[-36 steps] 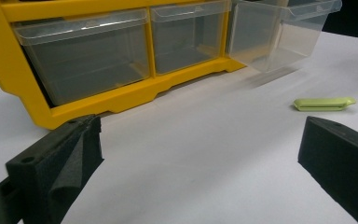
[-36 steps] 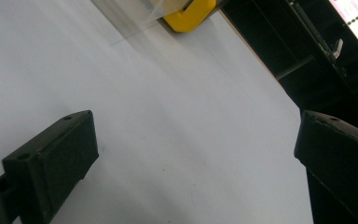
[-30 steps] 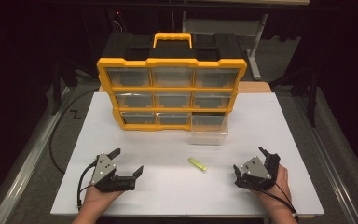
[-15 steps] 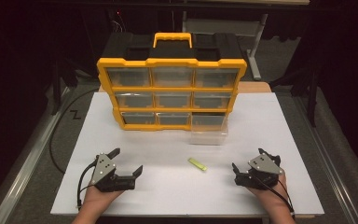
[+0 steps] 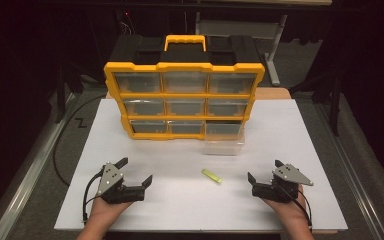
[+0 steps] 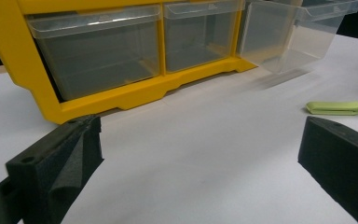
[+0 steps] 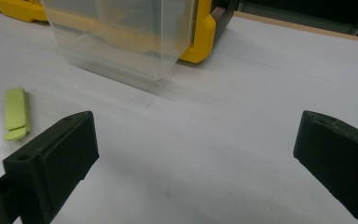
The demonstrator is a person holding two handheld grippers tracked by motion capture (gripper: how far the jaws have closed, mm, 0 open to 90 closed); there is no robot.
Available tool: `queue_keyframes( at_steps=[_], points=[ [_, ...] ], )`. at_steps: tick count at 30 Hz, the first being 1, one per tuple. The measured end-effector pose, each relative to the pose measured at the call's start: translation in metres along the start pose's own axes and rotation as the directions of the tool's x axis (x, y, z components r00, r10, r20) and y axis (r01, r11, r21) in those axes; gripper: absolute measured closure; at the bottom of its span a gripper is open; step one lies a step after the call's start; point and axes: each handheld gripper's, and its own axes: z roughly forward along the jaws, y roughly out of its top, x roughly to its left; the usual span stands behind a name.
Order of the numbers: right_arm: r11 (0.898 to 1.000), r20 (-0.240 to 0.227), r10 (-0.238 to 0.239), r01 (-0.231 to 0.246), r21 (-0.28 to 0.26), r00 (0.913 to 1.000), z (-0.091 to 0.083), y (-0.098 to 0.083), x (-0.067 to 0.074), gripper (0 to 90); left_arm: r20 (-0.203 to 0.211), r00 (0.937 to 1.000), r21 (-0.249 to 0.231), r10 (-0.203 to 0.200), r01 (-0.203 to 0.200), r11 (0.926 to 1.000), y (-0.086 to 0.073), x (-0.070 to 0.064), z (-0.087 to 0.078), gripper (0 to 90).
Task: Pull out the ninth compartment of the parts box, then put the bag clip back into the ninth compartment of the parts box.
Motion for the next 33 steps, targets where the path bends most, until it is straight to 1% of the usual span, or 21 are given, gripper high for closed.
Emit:
queue_keyframes(
  at_steps=[2, 5, 9, 14, 18, 24, 27, 33],
  points=[
    [1.0, -0.01, 0.015, -0.015, -0.005, 0.9998, -0.0005, 0.0006, 0.0005, 1.0, 0.0, 1.0, -0.005, -0.002, 0.002, 1.0, 0.0002, 0.0007, 0.0003, 0.4],
    [1.0, -0.012, 0.01, -0.01, -0.007, 0.9999, -0.0011, 0.0009, 0.0014, 1.2, -0.002, 1.0, -0.005, -0.003, 0.003, 1.0, 0.0005, 0.001, -0.0007, 0.3],
    [1.0, -0.021, 0.014, -0.013, 0.007, 0.9997, 0.0004, 0.0004, 0.0015, 1.1, -0.005, 0.9999, -0.012, -0.01, 0.01, 0.9999, 0.0011, 0.0009, -0.0022, 0.3],
    [1.0, -0.025, 0.008, -0.008, 0.007, 0.9996, 0.0011, 0.0012, 0.002, 1.1, 0.002, 1.0, -0.014, -0.001, 0.001, 0.9999, 0.0011, -0.0001, -0.0027, 0.4],
    [1.0, -0.029, 0.012, -0.012, 0.019, 0.9995, 0.0024, 0.0015, 0.0025, 1.1, 0.006, 1.0, -0.006, 0.007, -0.007, 1.0, 0.0006, -0.0012, -0.002, 0.4],
    [1.0, -0.028, 0.012, -0.011, 0.029, 0.9996, 0.0028, 0.0024, 0.0025, 1.3, 0.007, 1.0, -0.021, -0.003, 0.003, 0.9998, 0.0007, -0.0005, -0.0015, 0.4],
    [0.999, -0.031, 0.015, -0.014, 0.04, 0.9994, 0.0037, 0.0023, 0.0014, 1.3, 0.009, 1.0, -0.013, 0.003, -0.003, 0.9999, 0.0004, -0.0006, -0.0006, 0.4],
    [0.998, -0.039, 0.021, -0.019, 0.055, 0.999, 0.0054, 0.0032, 0.0019, 2.1, 0.013, 0.9999, -0.011, 0.003, -0.003, 0.9999, 0.0004, -0.0012, -0.0024, 0.4]
  ],
)
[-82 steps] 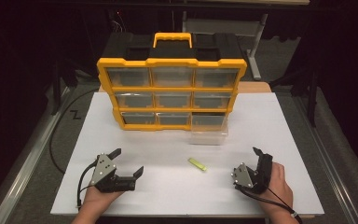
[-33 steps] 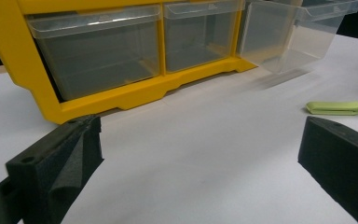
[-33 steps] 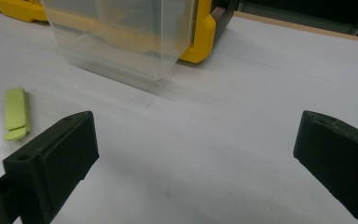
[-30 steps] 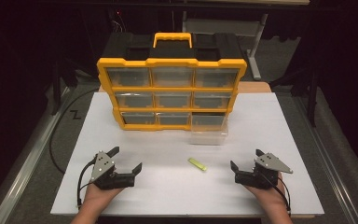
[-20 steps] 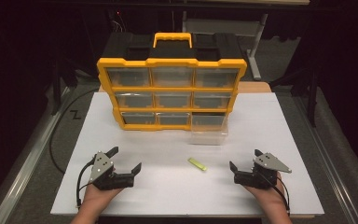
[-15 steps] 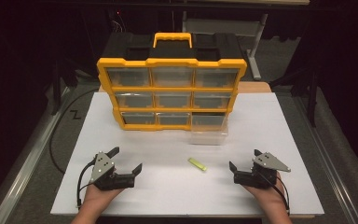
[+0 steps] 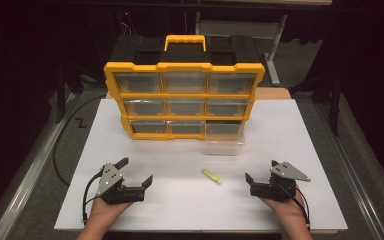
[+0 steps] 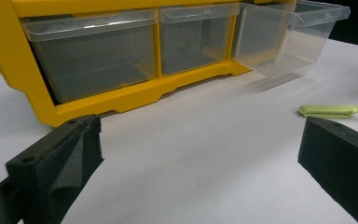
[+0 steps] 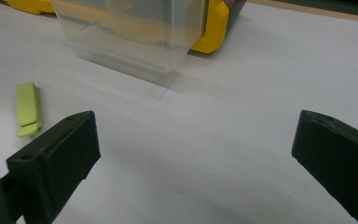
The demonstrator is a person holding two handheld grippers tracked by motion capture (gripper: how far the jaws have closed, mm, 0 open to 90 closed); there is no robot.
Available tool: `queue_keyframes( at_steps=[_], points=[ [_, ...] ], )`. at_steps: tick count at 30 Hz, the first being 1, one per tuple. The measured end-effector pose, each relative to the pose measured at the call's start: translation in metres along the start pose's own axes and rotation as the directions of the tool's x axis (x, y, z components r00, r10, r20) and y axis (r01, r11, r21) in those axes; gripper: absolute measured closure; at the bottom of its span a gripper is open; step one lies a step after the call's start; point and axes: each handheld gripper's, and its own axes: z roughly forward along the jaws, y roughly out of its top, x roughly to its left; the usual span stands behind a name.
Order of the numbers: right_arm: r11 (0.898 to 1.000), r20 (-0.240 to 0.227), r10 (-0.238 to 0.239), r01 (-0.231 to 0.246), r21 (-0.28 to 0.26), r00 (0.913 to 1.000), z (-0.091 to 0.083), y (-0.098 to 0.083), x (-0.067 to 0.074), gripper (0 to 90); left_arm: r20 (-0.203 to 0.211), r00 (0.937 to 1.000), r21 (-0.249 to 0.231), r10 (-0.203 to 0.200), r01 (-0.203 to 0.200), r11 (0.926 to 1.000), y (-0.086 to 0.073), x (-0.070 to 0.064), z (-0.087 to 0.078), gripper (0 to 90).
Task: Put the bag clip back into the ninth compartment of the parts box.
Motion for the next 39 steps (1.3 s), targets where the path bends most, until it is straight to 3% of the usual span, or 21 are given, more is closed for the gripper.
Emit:
queue_keyframes(
  at_steps=[18, 27, 28, 39],
  points=[
    [0.995, -0.01, -0.03, 0.031, 0.095, 0.9995, 0.004, 0.003, 0.004, 1.1, 0.011, 0.9999, 0.003, 0.005, -0.005, 1.0, 0.0, -0.003, -0.001, 0.3],
    [0.986, -0.01, -0.039, 0.04, 0.16, 0.9992, 0.009, 0.008, 0.006, 1.0, 0.012, 0.9999, -0.007, 0.01, -0.01, 0.9999, 0.001, -0.003, -0.002, 0.3],
    [0.985, -0.009, -0.056, 0.057, 0.165, 0.9984, 0.01, 0.008, 0.006, 1.0, 0.011, 0.9999, -0.008, 0.011, -0.011, 0.9999, 0.001, -0.003, -0.002, 0.3],
    [0.97, -0.05, -0.027, 0.038, 0.24, 0.9984, 0.011, 0.007, 0.005, 1.0, 0.003, 1.0, -0.011, 0.007, -0.007, 0.9999, 0.002, -0.002, -0.001, 0.3]
  ],
)
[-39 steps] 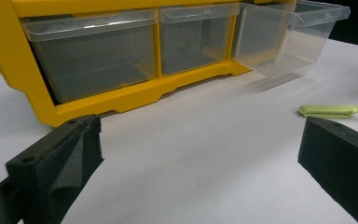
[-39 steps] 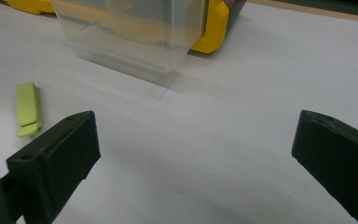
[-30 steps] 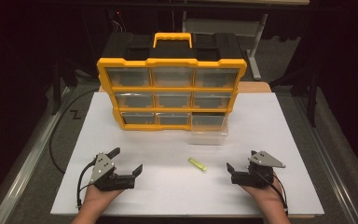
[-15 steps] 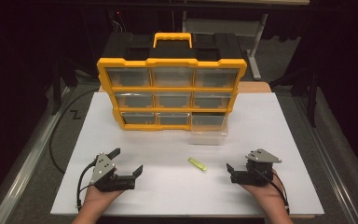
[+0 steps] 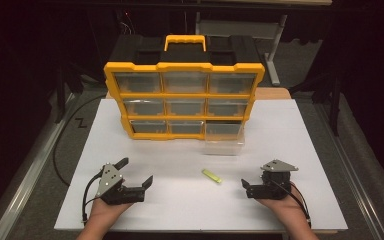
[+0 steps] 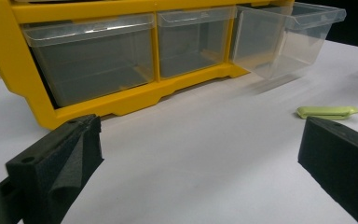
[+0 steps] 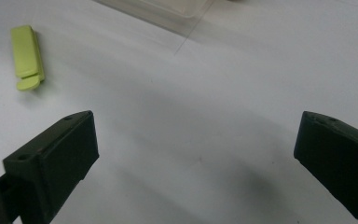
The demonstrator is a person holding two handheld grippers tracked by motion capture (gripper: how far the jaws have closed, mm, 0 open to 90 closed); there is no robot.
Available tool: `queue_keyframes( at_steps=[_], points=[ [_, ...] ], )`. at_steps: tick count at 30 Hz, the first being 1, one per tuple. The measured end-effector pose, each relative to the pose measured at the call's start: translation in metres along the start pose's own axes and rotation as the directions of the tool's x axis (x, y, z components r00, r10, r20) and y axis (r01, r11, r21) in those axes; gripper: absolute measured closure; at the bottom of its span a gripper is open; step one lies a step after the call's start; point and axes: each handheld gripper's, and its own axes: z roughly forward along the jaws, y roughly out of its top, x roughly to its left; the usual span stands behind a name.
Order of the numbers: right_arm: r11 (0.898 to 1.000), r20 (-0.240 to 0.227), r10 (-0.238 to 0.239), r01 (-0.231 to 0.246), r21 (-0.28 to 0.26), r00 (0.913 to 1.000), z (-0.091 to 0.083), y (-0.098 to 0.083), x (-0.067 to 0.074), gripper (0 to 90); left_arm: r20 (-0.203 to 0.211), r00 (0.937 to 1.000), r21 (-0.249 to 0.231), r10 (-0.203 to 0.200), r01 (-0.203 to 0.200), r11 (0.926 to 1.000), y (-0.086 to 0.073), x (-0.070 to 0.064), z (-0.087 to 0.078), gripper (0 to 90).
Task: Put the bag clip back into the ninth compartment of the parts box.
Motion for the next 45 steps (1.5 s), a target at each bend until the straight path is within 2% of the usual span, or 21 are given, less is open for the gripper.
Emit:
queue_keyframes(
  at_steps=[21, 22, 29, 32, 39, 45],
  points=[
    [0.994, -0.052, -0.011, 0.017, 0.107, 0.9986, -0.0016, 0.0, -0.0007, 1.0, 0.015, 0.9999, -0.001, 0.006, -0.006, 1.0, 0.0008, -0.0015, 0.0007, 0.4],
    [0.993, -0.051, -0.002, 0.007, 0.116, 0.9987, -0.0017, -0.0002, -0.0001, 1.0, 0.017, 0.9998, -0.003, 0.005, -0.005, 1.0, 0.0008, -0.0016, 0.0007, 0.3],
    [0.989, -0.068, -0.022, 0.032, 0.147, 0.9975, -0.0002, -0.0004, 0.0001, 1.0, 0.016, 0.9999, -0.007, 0.005, -0.004, 1.0, 0.001, -0.0018, 0.0, 0.3],
    [0.987, -0.079, -0.017, 0.029, 0.16, 0.9968, 0.0002, 0.0, 0.0003, 1.0, 0.015, 0.9999, -0.005, 0.005, -0.005, 1.0, 0.0008, -0.0017, 0.0003, 0.3],
    [0.98, -0.092, -0.045, 0.062, 0.187, 0.9947, -0.0002, 0.0029, -0.0001, 1.0, 0.013, 0.9999, 0.001, 0.002, -0.002, 1.0, 0.0006, -0.0015, 0.0002, 0.3],
    [0.974, -0.104, -0.051, 0.072, 0.215, 0.9933, -0.0004, 0.0039, -0.0003, 1.2, 0.014, 0.9999, 0.003, 0.0, -0.001, 1.0, 0.0005, -0.0015, -0.0001, 0.3]
  ],
)
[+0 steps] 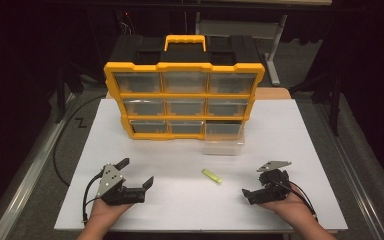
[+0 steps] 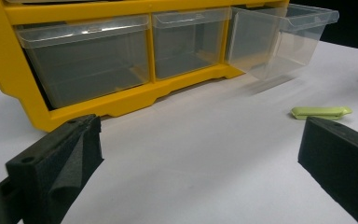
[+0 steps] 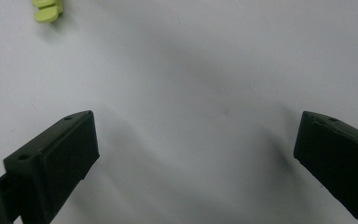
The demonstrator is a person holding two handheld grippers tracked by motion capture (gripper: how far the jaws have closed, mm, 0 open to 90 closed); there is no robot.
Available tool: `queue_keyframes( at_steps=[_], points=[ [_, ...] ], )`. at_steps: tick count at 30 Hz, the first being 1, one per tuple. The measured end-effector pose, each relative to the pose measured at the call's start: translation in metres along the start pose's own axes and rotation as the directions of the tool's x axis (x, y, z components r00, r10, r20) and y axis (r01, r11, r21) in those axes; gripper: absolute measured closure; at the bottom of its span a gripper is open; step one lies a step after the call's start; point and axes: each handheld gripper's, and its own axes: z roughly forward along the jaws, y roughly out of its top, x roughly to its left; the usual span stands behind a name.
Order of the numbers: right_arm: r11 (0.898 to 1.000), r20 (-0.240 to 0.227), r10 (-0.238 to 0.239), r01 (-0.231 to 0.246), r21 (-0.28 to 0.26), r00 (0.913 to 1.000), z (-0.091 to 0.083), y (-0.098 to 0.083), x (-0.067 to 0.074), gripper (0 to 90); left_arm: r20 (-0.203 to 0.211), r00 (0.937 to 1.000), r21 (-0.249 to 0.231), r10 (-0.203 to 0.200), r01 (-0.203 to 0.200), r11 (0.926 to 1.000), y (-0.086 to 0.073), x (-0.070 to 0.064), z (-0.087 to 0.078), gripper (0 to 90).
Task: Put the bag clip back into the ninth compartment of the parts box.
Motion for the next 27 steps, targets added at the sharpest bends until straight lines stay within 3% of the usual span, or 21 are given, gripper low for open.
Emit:
queue_keyframes(
  at_steps=[5, 14, 19, 27],
  points=[
    [1.0, -0.002, -0.006, 0.006, 0.025, 1.0, -0.001, 0.001, 0.0, 1.2, 0.006, 1.0, 0.0, 0.003, -0.003, 1.0, 0.0, -0.001, 0.0, 0.3],
    [0.995, -0.032, -0.06, 0.062, 0.076, 0.9977, -0.002, 0.008, 0.004, 1.3, 0.011, 0.9999, -0.001, 0.005, -0.005, 1.0, 0.0, -0.001, 0.0, 0.4],
    [0.988, -0.058, -0.095, 0.101, 0.119, 0.9938, -0.001, 0.012, 0.008, 1.8, 0.013, 0.9999, -0.001, 0.002, -0.002, 1.0, 0.0, -0.001, 0.0, 0.3],
    [0.966, -0.093, -0.184, 0.197, 0.166, 0.9786, 0.0, 0.021, 0.016, 4.6, 0.016, 0.9999, -0.002, 0.003, -0.003, 1.0, 0.0, -0.001, 0.001, 0.3]
  ],
)
